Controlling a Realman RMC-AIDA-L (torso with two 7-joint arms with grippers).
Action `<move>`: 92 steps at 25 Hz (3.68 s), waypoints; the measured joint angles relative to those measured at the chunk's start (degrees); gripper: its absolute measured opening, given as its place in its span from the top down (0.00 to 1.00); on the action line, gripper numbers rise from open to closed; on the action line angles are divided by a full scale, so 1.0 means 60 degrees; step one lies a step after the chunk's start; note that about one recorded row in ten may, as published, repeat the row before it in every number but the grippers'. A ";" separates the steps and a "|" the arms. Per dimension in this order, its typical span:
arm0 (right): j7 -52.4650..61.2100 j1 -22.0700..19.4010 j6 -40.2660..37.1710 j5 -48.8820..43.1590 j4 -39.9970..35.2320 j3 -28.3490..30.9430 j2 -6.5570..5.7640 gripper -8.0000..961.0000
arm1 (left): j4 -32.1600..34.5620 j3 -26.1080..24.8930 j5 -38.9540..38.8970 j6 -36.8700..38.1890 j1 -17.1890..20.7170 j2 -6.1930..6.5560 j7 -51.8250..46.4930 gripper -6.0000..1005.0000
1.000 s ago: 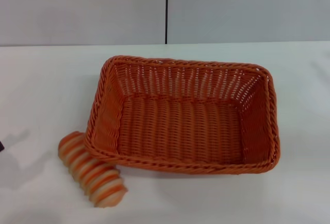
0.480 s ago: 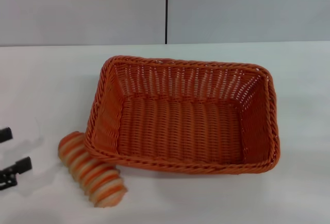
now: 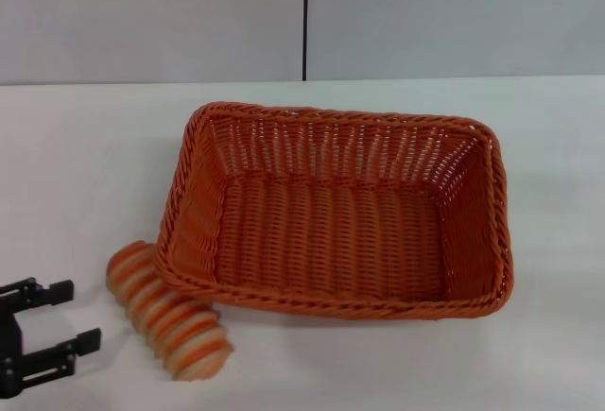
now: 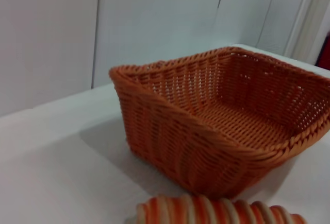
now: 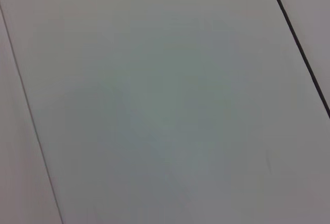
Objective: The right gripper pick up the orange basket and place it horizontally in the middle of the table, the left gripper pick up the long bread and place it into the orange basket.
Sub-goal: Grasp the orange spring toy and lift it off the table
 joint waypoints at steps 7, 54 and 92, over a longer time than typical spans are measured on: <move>-0.0002 0.0044 -0.0006 -0.0001 0.0024 0.0008 -0.0003 0.39 | -0.0690 0.0518 0.0028 -0.0725 -0.0350 -0.0004 0.0340 0.29; -0.0152 -0.0139 -0.0123 0.0013 0.0365 0.0507 -0.0018 0.39 | -0.2335 0.0544 -0.0018 -0.1693 -0.1165 -0.0015 0.1807 0.69; -0.0252 -0.0074 -0.0205 0.0075 0.0599 0.0491 -0.0123 0.39 | 0.1582 -0.0416 -0.0368 -0.1385 -0.0383 0.0100 0.0276 0.93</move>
